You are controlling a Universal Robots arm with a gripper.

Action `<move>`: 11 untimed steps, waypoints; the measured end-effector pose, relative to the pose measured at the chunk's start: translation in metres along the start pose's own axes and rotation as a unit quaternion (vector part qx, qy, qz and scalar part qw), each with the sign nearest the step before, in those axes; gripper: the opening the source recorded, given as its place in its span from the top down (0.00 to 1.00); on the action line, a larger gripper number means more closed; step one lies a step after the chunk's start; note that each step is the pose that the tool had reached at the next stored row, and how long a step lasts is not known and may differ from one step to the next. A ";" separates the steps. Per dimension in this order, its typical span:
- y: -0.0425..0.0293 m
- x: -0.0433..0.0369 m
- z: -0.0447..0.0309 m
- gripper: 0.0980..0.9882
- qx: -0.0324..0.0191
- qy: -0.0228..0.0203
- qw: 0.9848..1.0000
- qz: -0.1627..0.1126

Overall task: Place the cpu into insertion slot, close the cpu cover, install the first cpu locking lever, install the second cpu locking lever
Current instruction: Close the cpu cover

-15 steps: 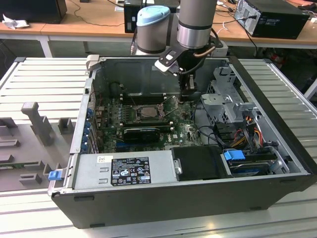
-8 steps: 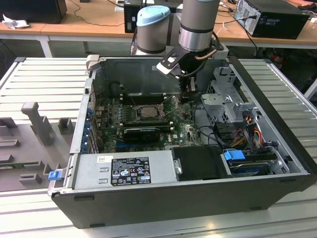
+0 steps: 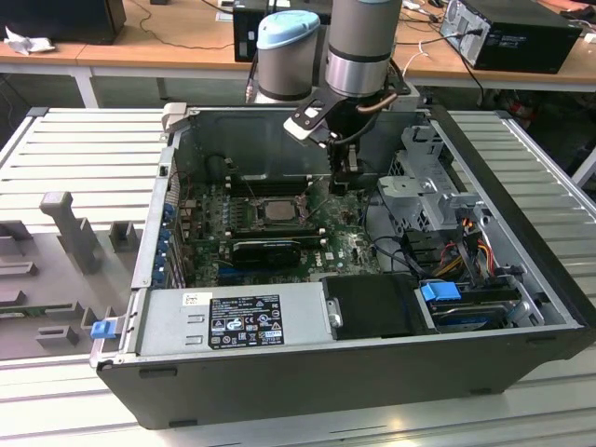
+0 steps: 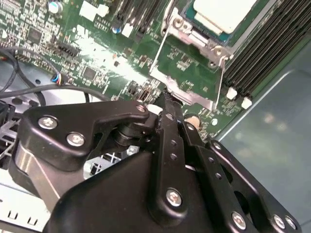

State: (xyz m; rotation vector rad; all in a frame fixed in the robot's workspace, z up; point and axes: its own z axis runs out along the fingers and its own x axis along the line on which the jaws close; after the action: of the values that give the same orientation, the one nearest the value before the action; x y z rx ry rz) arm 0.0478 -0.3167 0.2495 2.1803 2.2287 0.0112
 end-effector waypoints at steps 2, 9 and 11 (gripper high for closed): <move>-0.0045 0.0001 -0.0001 0.99 0.000 0.000 1.000 0.000; -0.0305 0.0006 -0.0007 0.99 0.000 0.002 1.000 -0.001; -0.0396 0.0008 -0.0008 0.99 0.000 0.002 1.000 -0.002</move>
State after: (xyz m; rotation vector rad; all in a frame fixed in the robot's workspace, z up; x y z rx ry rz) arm 0.0081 -0.3167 0.2494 2.1781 2.2348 0.0160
